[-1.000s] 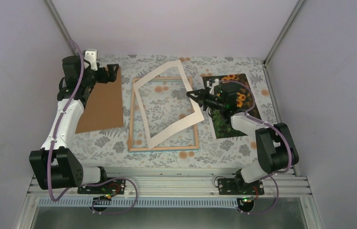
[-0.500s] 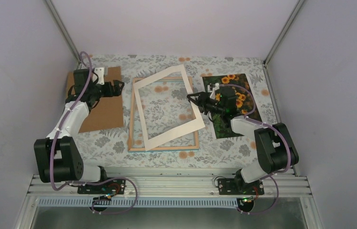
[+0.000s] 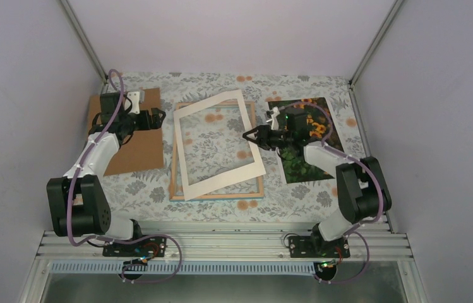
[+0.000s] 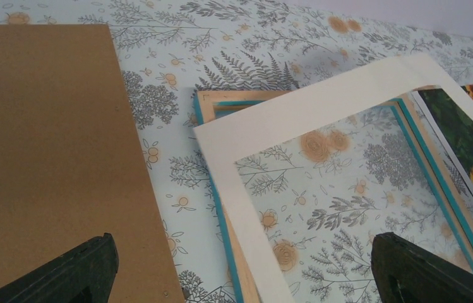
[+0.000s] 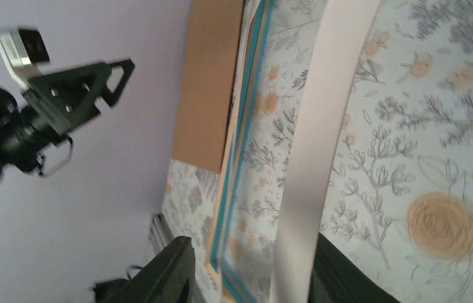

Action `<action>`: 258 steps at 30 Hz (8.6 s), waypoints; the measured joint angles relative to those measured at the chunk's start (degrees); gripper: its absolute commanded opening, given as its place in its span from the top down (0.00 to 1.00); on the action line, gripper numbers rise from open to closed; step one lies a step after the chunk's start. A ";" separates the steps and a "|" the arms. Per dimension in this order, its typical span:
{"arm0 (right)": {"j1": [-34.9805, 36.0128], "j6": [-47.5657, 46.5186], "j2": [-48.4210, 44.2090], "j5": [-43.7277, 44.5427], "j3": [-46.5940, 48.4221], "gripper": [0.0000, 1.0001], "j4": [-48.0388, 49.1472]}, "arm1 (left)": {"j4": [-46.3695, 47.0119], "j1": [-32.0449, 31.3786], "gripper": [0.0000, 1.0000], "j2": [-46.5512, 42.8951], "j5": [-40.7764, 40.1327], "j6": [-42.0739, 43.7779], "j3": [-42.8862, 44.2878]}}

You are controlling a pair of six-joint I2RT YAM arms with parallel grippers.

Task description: Put the photo into the frame

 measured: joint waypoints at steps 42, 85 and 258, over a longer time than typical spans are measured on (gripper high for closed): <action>-4.74 7.63 -0.42 -1.81 -9.46 0.96 6.78 | 0.46 0.00 0.00 0.76 0.31 0.00 0.00; 7.23 -0.85 6.23 13.92 2.25 0.06 -4.26 | 1.42 0.00 0.00 2.67 0.35 -0.68 0.00; -28.35 -78.73 28.50 21.77 35.01 0.28 -54.93 | 29.42 -72.28 0.24 46.29 -35.67 79.67 23.80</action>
